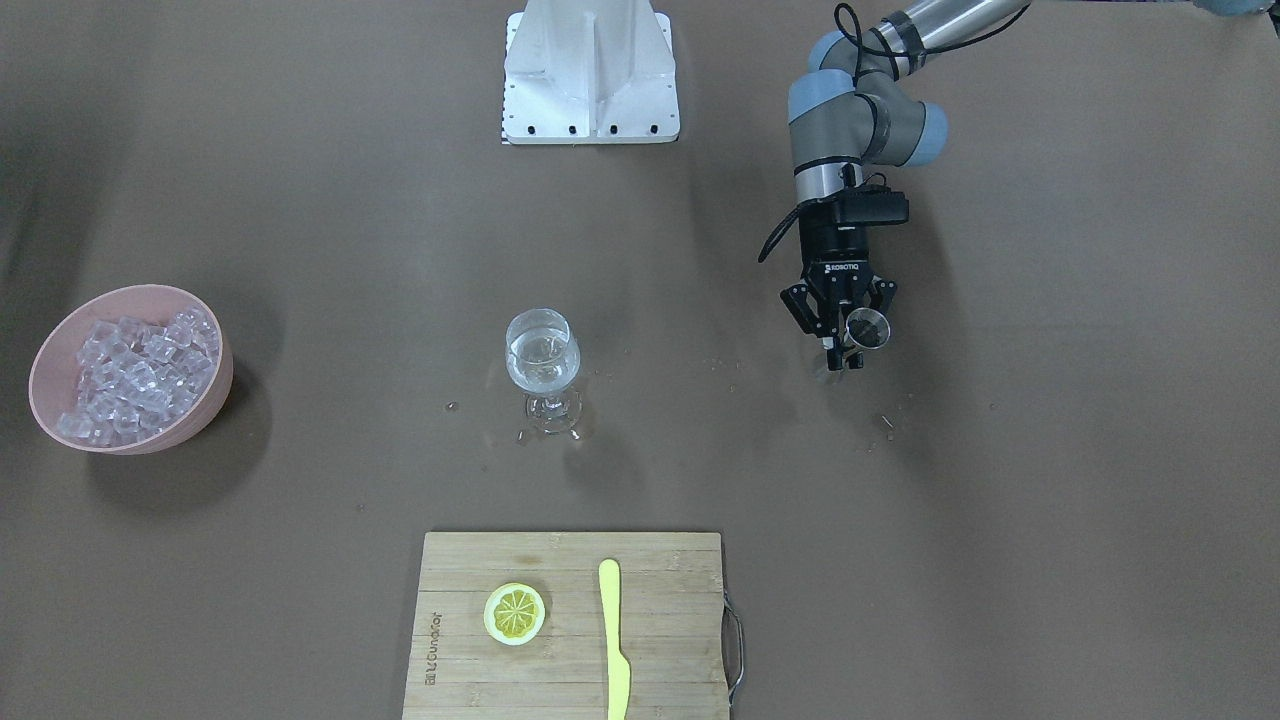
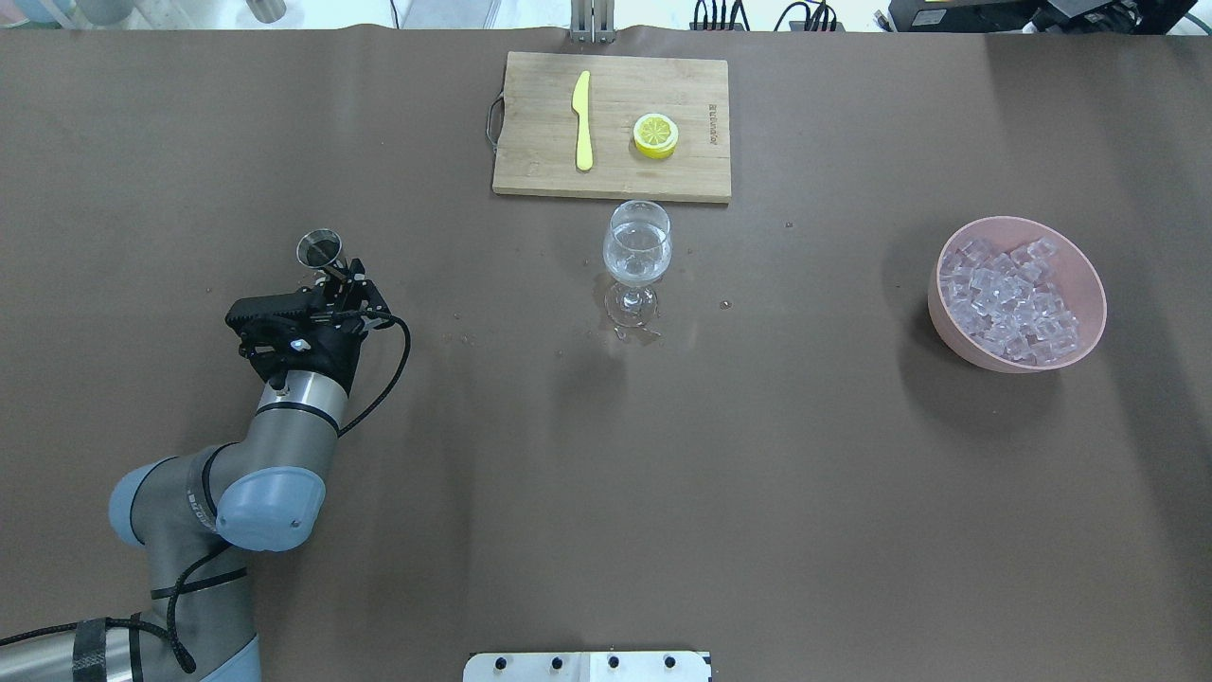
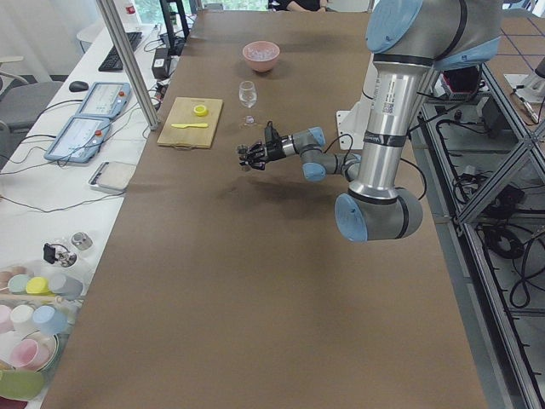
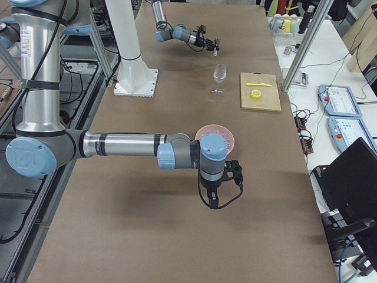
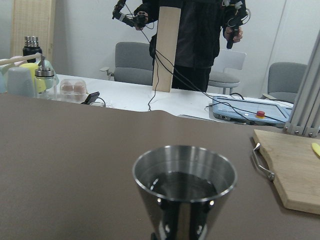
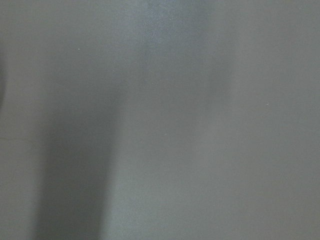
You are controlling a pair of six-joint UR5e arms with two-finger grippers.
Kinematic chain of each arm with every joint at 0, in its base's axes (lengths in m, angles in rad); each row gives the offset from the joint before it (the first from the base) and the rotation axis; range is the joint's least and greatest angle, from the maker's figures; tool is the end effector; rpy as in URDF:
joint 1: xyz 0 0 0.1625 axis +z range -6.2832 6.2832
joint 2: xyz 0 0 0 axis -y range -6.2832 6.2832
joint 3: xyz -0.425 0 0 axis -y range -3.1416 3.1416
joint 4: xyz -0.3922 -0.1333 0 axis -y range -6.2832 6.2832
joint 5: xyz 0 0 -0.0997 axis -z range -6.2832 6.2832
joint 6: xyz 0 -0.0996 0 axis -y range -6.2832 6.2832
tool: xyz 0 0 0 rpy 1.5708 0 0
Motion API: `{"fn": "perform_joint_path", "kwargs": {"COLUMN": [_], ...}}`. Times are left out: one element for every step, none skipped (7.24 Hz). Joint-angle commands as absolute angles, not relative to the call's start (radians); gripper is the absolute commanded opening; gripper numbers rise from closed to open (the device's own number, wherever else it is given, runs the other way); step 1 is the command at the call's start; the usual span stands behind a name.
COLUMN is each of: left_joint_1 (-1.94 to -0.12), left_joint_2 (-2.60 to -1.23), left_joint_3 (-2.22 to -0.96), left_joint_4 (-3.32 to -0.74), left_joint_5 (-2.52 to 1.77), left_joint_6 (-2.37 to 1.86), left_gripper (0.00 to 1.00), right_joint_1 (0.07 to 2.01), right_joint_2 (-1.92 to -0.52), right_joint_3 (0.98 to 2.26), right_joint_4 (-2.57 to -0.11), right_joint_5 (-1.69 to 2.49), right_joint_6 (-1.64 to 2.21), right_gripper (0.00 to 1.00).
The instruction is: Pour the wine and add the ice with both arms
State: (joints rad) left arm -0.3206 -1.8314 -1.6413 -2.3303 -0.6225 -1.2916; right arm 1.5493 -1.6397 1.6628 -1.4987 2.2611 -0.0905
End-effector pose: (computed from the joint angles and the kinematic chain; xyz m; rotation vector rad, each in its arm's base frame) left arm 0.4810 -0.3854 0.3841 1.1106 0.7099 -0.5507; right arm 0.0598 -0.4708 0.6444 0.1152 -0.6868 -0.1403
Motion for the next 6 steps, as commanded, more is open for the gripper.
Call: {"fn": "perform_joint_path", "kwargs": {"left_joint_1": [-0.319,-0.318,-0.319,-0.319,-0.318,-0.328], "left_joint_2": [-1.841,-1.841,-1.848,-1.871,-1.876,-1.878], "left_joint_3": [-1.647,-1.649,-1.649,-1.651,-1.651,-1.651], "left_joint_4": [-2.438,-2.5,-2.595,-2.662,-2.728,-2.768], "left_joint_5": [-0.729,-0.836,-0.938,-1.01,-1.081,-1.159], "left_joint_6": [-1.075,-0.989,-0.848,-0.748,-0.733,-0.721], "left_gripper": [0.0,0.0,0.0,0.0,0.0,0.0], "right_joint_1": [1.549,1.549,1.549,1.549,1.549,1.549], "right_joint_2": [-1.638,-1.638,-1.638,-1.638,-1.638,-1.638], "right_joint_3": [1.663,1.663,1.663,1.663,1.663,1.663], "right_joint_4": [-1.499,-1.499,-1.499,-1.499,-1.499,-1.499], "right_joint_5": [2.261,2.261,2.261,2.261,2.26,2.26], "right_joint_6": [-0.091,-0.091,-0.091,-0.091,-0.091,-0.091], "right_gripper": [1.0,1.0,1.0,1.0,1.0,1.0]}}
